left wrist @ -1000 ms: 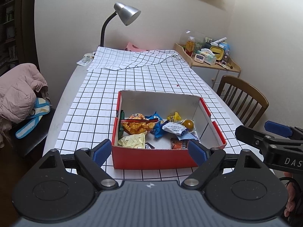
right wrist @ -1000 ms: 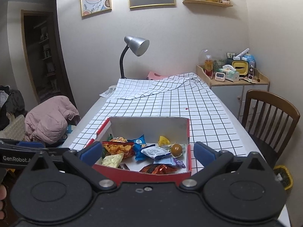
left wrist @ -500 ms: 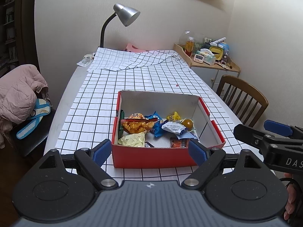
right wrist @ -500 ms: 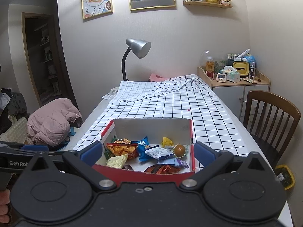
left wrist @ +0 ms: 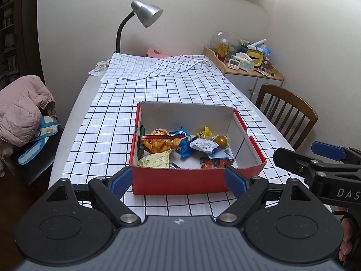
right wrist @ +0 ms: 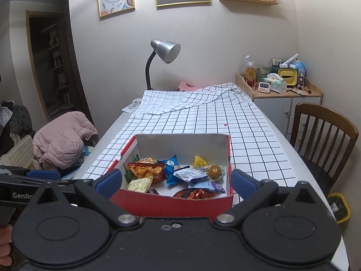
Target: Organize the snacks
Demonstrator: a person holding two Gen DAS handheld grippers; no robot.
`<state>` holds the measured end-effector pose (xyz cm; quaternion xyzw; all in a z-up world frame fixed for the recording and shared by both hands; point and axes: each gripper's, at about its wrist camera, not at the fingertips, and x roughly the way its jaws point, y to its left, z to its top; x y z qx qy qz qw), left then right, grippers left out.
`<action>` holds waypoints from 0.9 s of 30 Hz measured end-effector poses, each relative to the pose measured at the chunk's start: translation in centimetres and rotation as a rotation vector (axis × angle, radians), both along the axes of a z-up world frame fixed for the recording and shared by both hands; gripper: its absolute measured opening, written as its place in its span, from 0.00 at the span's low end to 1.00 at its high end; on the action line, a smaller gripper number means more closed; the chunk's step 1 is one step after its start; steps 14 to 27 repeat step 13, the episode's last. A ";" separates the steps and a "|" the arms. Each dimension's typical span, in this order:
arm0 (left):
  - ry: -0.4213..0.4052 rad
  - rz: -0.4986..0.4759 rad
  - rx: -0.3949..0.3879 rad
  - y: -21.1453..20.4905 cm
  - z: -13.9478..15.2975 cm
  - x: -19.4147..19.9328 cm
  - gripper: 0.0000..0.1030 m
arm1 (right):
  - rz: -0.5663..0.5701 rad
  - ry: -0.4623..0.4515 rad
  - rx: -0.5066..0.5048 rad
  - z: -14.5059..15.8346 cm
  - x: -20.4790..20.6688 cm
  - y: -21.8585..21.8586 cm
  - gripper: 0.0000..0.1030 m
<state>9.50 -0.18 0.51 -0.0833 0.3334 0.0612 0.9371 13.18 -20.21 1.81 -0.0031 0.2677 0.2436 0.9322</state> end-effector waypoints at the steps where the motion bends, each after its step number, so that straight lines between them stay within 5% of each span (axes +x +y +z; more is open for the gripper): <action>1: 0.001 -0.001 0.001 -0.1 -0.1 0.0 0.86 | -0.001 0.002 -0.001 -0.1 -0.1 0.0 1.00; 27: 0.015 -0.022 -0.022 -0.3 -0.4 -0.2 0.86 | -0.028 0.029 -0.006 -0.6 -0.5 -0.6 1.00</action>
